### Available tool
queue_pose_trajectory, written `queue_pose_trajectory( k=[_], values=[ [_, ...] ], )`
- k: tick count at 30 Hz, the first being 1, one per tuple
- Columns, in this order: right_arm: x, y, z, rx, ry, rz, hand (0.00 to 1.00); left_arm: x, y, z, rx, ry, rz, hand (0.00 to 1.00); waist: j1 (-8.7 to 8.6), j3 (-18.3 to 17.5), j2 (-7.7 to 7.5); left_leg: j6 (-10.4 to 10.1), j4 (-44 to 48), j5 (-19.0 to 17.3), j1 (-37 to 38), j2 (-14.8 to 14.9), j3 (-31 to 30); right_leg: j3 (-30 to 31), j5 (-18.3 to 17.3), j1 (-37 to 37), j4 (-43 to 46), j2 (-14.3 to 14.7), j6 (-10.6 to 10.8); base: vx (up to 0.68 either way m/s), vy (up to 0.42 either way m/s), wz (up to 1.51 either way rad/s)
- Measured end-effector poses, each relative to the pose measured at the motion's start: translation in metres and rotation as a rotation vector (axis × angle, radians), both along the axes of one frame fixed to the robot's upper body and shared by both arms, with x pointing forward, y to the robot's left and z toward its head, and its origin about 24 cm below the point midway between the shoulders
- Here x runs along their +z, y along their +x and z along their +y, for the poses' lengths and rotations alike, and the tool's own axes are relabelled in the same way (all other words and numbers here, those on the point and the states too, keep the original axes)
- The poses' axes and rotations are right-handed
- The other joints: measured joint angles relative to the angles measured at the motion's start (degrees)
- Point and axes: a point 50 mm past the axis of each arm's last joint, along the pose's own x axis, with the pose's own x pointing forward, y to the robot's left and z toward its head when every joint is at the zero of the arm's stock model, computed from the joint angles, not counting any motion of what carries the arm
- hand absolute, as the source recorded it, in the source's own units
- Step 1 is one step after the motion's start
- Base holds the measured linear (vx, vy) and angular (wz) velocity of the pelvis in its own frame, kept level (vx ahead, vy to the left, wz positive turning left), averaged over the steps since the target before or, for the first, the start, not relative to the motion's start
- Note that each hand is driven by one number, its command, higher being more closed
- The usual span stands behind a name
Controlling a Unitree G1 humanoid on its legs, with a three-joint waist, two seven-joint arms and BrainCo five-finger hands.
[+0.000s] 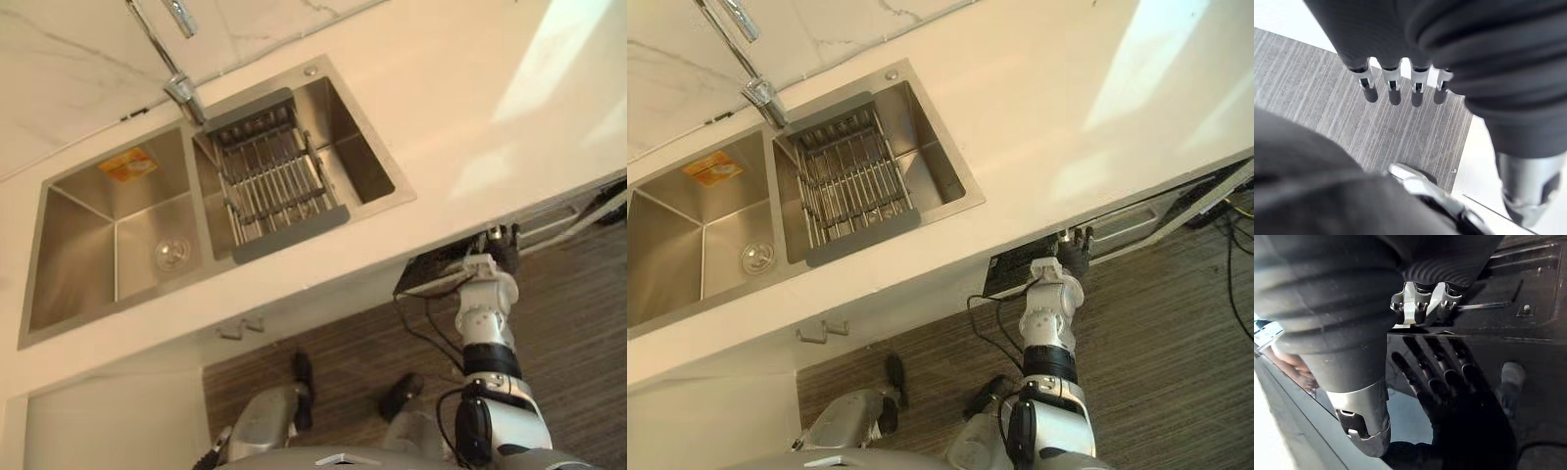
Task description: Walk over to the sink, pick up the cup, carry it to the dishwasher, place the cup inside the dishwasher, then close the dishwasher door
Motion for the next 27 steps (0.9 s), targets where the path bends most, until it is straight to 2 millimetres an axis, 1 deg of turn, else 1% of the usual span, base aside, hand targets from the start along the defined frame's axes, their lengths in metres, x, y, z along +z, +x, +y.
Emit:
queue_pose_trajectory(
  k=[1, 3, 5, 7, 8, 9, 11, 12, 13, 14, 15, 16, 17, 18, 19, 20, 21, 22, 23, 24, 25, 26, 27],
  values=[
    [0.006, 0.004, 0.001, 0.007, 0.009, -0.033, 0.00, 0.002, 0.007, 0.005, -0.001, 0.019, -0.026, 0.00, -0.02, 1.1, -1.06, -0.2, -1.2, 1.1, -0.6, -0.1, -0.2, -0.1, -0.3, -1.3, 1.2, -0.3, -0.1, -0.02, -0.108, 0.21],
    [0.012, 0.007, 0.001, 0.003, 0.026, -0.066, 0.00, 0.004, 0.015, 0.008, 0.010, 0.031, -0.059, 0.00, -0.05, 2.0, -1.56, -0.2, -2.5, 2.3, -1.1, -0.1, -0.8, 0.1, -0.7, -2.7, 2.5, -0.6, 0.0, -0.03, -0.085, 0.13],
    [0.018, 0.010, 0.002, 0.004, 0.029, -0.096, 0.00, 0.007, 0.022, 0.009, 0.004, 0.045, -0.099, 0.00, -0.17, 3.1, -1.35, -0.2, -2.6, 2.6, -1.4, -0.1, -1.3, 0.5, -1.1, -3.1, 3.3, -0.6, -0.4, -0.09, -0.089, 0.08],
    [0.024, 0.013, 0.005, 0.026, 0.041, -0.133, 0.00, 0.010, 0.030, 0.010, 0.016, 0.050, -0.144, 0.00, -0.25, 4.0, -1.08, -0.5, -2.5, 2.8, -2.2, 0.6, -1.5, 0.8, -1.6, -3.8, 3.3, -0.1, -0.2, -0.15, -0.128, -0.04],
    [0.028, 0.016, 0.007, 0.052, 0.027, -0.152, 0.00, 0.013, 0.038, 0.009, 0.032, 0.050, -0.190, 0.00, -0.12, 4.2, -0.62, -1.2, -2.6, 2.5, -3.1, 1.7, -1.6, 1.6, -1.3, -4.7, 1.8, 1.9, 0.2, -0.09, -0.156, -0.11],
    [0.031, 0.018, 0.009, 0.070, 0.010, -0.165, 0.00, 0.015, 0.046, 0.008, 0.039, 0.054, -0.226, 0.00, -0.03, 4.7, -0.39, -2.1, -2.8, 2.0, -3.3, 2.4, -1.6, 2.4, -1.1, -5.0, 0.7, 3.3, 0.4, -0.09, -0.188, -0.10],
    [0.031, 0.019, 0.016, 0.113, -0.033, -0.169, 0.00, 0.022, 0.060, 0.008, 0.066, 0.056, -0.302, 0.00, -0.09, 5.9, -0.46, -3.4, -3.5, 1.8, -2.6, 3.2, -1.6, 3.1, -1.1, -5.0, -0.4, 4.9, 0.1, -0.05, -0.154, -0.12],
    [0.028, 0.019, 0.020, 0.131, -0.056, -0.157, 0.00, 0.024, 0.063, 0.007, 0.072, 0.053, -0.322, 0.00, -0.01, 6.0, -0.48, -3.5, -3.4, 1.7, -2.5, 3.5, -1.6, 3.3, -1.1, -5.0, -0.4, 5.3, 0.1, -0.03, -0.152, -0.23],
    [0.015, 0.014, 0.029, 0.181, -0.129, -0.104, 0.00, 0.027, 0.067, 0.006, 0.105, 0.040, -0.353, 0.00, 0.05, 6.0, -0.57, -3.6, -3.2, 1.6, -1.9, 3.9, -1.4, 3.5, -1.2, -4.5, -0.6, 5.8, -0.1, -0.01, -0.115, -0.21],
    [0.004, 0.008, 0.033, 0.211, -0.168, -0.064, 0.00, 0.028, 0.069, 0.006, 0.124, 0.029, -0.366, 0.00, -0.05, 6.1, -0.64, -3.8, -3.1, 1.5, -1.5, 4.1, -1.4, 3.5, -1.3, -4.0, -0.8, 6.2, -0.1, 0.01, -0.123, -0.20],
    [-0.029, -0.009, 0.049, 0.301, -0.258, 0.060, 0.00, 0.029, 0.071, 0.004, 0.165, -0.008, -0.383, 0.00, -0.37, 6.0, -0.78, -4.6, -2.1, 0.8, -0.7, 4.5, -1.6, 3.3, -1.4, -2.0, -1.8, 7.3, -0.3, 0.00, -0.091, -0.10],
    [-0.054, -0.023, 0.057, 0.336, -0.293, 0.157, 0.00, 0.028, 0.071, 0.002, 0.180, -0.033, -0.383, 0.00, -0.47, 5.9, -0.81, -4.5, -1.3, 0.0, -0.1, 5.1, -2.0, 3.1, -1.4, -0.3, -3.0, 8.3, -0.3, -0.01, -0.083, -0.07],
    [-0.072, -0.034, 0.061, 0.357, -0.308, 0.234, 0.00, 0.028, 0.069, 0.001, 0.185, -0.048, -0.379, 0.00, -0.50, 5.8, -1.01, -4.5, -0.9, -0.6, 0.4, 5.4, -2.3, 2.8, -1.4, 0.9, -3.9, 8.9, -0.3, 0.01, -0.070, 0.03],
    [-0.116, -0.064, 0.070, 0.392, -0.288, 0.414, 0.00, 0.027, 0.066, -0.001, 0.204, -0.083, -0.382, 0.00, -0.79, 4.7, -1.54, -4.3, -0.3, -1.8, 0.9, 5.9, -3.3, 1.8, -1.4, 2.9, -5.8, 10.0, -0.3, 0.06, -0.057, 0.12],
    [-0.154, -0.098, 0.076, 0.413, -0.257, 0.589, 0.00, 0.025, 0.060, -0.001, 0.214, -0.098, -0.377, 0.00, -1.11, 3.3, -2.52, -4.2, -0.3, -2.3, 1.5, 6.0, -3.5, 1.5, -1.4, 3.9, -6.6, 10.6, -0.3, 0.07, -0.042, 0.16],
    [-0.169, -0.115, 0.078, 0.420, -0.245, 0.671, 0.00, 0.024, 0.056, 0.001, 0.218, -0.099, -0.370, 0.00, -1.32, 2.7, -3.02, -4.1, -0.4, -2.3, 1.9, 6.0, -3.6, 1.3, -1.4, 4.4, -6.7, 10.6, -0.3, 0.11, -0.018, 0.13],
    [-0.186, -0.142, 0.075, 0.412, -0.241, 0.787, 0.00, 0.023, 0.050, 0.006, 0.208, -0.105, -0.365, 0.00, -1.58, 2.1, -3.91, -4.1, -0.4, -2.3, 3.2, 6.0, -3.5, 1.1, -1.6, 5.5, -6.6, 10.4, -0.6, 0.15, -0.003, -0.06],
    [-0.191, -0.154, 0.065, 0.382, -0.260, 0.843, 0.00, 0.022, 0.045, 0.011, 0.196, -0.112, -0.354, 0.00, -1.93, 1.2, -4.83, -3.9, -0.3, -2.2, 3.9, 5.9, -3.3, 1.0, -1.7, 6.2, -6.4, 10.3, -0.6, 0.15, 0.006, -0.10],
    [-0.194, -0.160, 0.061, 0.375, -0.268, 0.878, 0.00, 0.022, 0.043, 0.014, 0.183, -0.111, -0.344, 0.00, -2.38, 0.8, -5.41, -3.9, -0.3, -2.2, 4.5, 5.8, -3.2, 1.0, -1.9, 6.8, -6.2, 10.1, -0.7, 0.12, 0.017, -0.06],
    [-0.200, -0.171, 0.054, 0.384, -0.296, 0.943, 0.00, 0.020, 0.036, 0.021, 0.154, -0.104, -0.308, 0.00, -3.13, -0.2, -6.47, -3.9, -0.4, -2.2, 5.9, 5.4, -3.3, 0.7, -2.6, 8.1, -5.2, 9.2, -0.9, 0.11, 0.026, 0.12],
    [-0.205, -0.182, 0.051, 0.395, -0.309, 0.996, 0.00, 0.019, 0.032, 0.025, 0.131, -0.101, -0.285, 0.00, -3.36, -1.0, -7.24, -3.9, -0.4, -2.2, 7.1, 4.8, -3.3, 0.7, -3.3, 8.8, -3.8, 8.1, -0.3, 0.18, 0.058, 0.24],
    [-0.214, -0.198, 0.051, 0.431, -0.304, 1.080, 0.00, 0.018, 0.028, 0.028, 0.105, -0.096, -0.252, 0.00, -3.50, -2.4, -8.44, -3.4, -0.5, -2.6, 8.4, 3.7, -3.4, 0.5, -4.6, 9.7, -1.9, 6.3, 0.7, 0.15, 0.052, 0.20],
    [-0.215, -0.201, 0.052, 0.438, -0.296, 1.096, 0.00, 0.017, 0.026, 0.029, 0.101, -0.095, -0.245, 0.00, -3.49, -2.8, -8.60, -3.3, -0.6, -2.7, 8.4, 3.4, -3.5, 0.5, -4.8, 9.7, -1.5, 5.9, 1.0, 0.16, 0.066, 0.28]
  ],
)
